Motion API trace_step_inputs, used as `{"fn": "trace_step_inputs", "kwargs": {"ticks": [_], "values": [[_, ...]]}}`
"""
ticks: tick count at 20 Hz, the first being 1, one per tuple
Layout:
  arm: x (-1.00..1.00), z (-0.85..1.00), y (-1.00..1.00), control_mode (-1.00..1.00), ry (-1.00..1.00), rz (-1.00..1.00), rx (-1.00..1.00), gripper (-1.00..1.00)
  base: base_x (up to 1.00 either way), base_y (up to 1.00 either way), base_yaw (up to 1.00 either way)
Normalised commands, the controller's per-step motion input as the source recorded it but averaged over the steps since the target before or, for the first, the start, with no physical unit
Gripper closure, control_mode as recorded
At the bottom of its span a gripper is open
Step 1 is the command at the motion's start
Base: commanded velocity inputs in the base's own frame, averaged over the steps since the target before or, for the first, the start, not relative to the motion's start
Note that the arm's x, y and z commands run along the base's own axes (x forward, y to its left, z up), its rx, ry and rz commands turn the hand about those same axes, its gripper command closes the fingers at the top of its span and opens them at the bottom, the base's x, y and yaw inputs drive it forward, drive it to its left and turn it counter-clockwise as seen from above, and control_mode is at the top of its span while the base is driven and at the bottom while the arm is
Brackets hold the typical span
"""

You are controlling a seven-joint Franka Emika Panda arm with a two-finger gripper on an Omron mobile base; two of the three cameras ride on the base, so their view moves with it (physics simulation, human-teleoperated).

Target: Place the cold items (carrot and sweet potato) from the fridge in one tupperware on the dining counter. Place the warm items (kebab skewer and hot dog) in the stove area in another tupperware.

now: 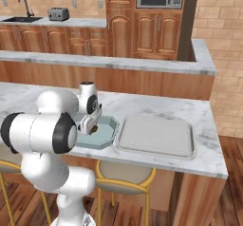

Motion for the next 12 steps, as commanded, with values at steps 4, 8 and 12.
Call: {"fn": "trace_step_inputs", "kwargs": {"ticks": [4, 8, 12], "values": [[0.33, -0.45, 0.00, -1.00, 0.00, 0.02, -0.03, 1.00, 0.00, 0.00, 0.00], [0.36, -0.39, 0.00, -1.00, 0.00, 0.03, 0.00, 1.00, 0.00, 0.00, 0.00], [0.26, -0.33, 0.00, -1.00, 0.00, 0.04, 0.00, -1.00, 0.00, 0.00, 0.00]]}}
